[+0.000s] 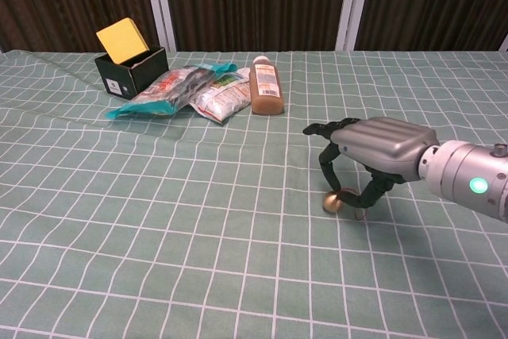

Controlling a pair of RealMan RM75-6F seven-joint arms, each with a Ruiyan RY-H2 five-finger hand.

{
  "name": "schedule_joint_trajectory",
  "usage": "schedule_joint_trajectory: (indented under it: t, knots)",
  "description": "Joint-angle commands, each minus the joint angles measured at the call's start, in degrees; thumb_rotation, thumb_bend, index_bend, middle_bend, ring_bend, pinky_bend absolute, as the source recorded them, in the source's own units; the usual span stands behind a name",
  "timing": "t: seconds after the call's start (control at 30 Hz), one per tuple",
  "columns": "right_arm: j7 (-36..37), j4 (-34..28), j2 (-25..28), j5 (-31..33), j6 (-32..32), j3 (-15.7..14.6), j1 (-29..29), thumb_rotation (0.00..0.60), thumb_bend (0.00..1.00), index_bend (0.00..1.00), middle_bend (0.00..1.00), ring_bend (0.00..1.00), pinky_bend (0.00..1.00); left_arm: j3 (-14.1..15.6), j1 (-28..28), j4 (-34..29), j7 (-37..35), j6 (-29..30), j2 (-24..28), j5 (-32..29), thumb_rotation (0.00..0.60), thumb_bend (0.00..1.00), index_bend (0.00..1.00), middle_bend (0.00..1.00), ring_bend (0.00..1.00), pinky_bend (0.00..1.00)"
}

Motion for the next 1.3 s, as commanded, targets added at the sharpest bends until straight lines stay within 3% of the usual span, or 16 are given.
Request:
schedule_joint_trajectory:
  t: [0.03, 0.23, 0.3, 0.4, 0.7, 0.77, 0.9, 1.07, 1.13, 1.3]
  knots:
    - [-0.6, 0.46, -0.43, 0.72, -0.14, -0.3, 0.35, 0.6, 0.61, 0.77, 0.07, 0.0, 0.0, 0.07, 0.01, -0.09, 0.11, -0.02, 0.01, 0.11, 0.6, 0.38, 0.0, 0.0, 0.0, 0.06]
    - [-1.61, 0.79, -0.85, 2.2, -0.09, -0.84, 0.75, 0.6, 0.61, 0.73, 0.08, 0.0, 0.0, 0.06, 0.04, -0.27, 0.38, -0.1, 0.01, 0.0, 0.6, 0.38, 0.0, 0.0, 0.0, 0.06]
    - [-2.15, 0.21, -0.48, 3.15, -0.32, -1.01, 0.95, 0.6, 0.61, 0.62, 0.08, 0.0, 0.0, 0.07, 0.05, -0.26, 0.42, -0.08, -0.01, 0.04, 0.6, 0.38, 0.0, 0.0, 0.0, 0.06]
    - [-1.95, -0.77, 0.14, 2.97, 0.41, -1.09, 0.88, 0.6, 0.61, 0.38, 0.05, 0.0, 0.0, 0.05, 0.05, -0.26, 0.42, -0.13, -0.02, 0.0, 0.6, 0.38, 0.0, 0.0, 0.0, 0.06]
    - [-1.25, -7.86, 5.91, -0.79, 6.29, -2.29, -1.65, 0.6, 0.61, 0.18, 0.0, 0.0, 0.0, 0.02, 0.1, -0.41, 0.73, -0.13, -0.01, -0.06, 0.6, 0.38, 0.0, 0.0, 0.0, 0.06]
    - [-1.25, -11.05, 9.12, -2.4, 9.94, -3.29, -3.82, 0.6, 0.61, 0.13, 0.0, 0.0, 0.0, 0.01, 0.2, -0.42, 0.74, 0.17, 0.02, 0.08, 0.6, 0.38, 0.0, 0.0, 0.0, 0.06]
    - [0.13, -16.64, 16.78, -9.26, 22.46, -8.07, -12.19, 0.6, 0.61, 0.01, 0.0, 0.0, 0.0, -0.15, 0.47, -0.24, 0.42, 1.02, -0.05, 0.32, 0.6, 0.38, 0.0, 0.0, 0.0, 0.06]
    - [10.5, -12.06, 21.21, -17.51, 39.89, -13.81, -25.58, 0.6, 0.46, 0.0, 0.0, 0.0, 0.0, -0.49, 0.69, 0.69, -0.21, 2.84, -0.97, 1.54, 0.6, 0.38, 0.0, 0.0, 0.0, 0.06]
    - [17.37, -7.93, 21.1, -17.78, 45.93, -13.85, -30.63, 0.6, 0.43, 0.0, 0.0, 0.0, 0.0, -0.56, 0.93, 1.22, -0.01, 3.76, -1.55, 2.06, 0.6, 0.38, 0.0, 0.0, 0.0, 0.06]
    - [24.63, -5.53, 24.01, -19.76, 47.84, -13.06, -33.29, 0.6, 0.4, 0.0, 0.0, 0.0, 0.0, -0.43, 0.94, 1.1, 3.64, 3.31, -2.77, 2.01, 0.6, 0.38, 0.0, 0.0, 0.0, 0.06]
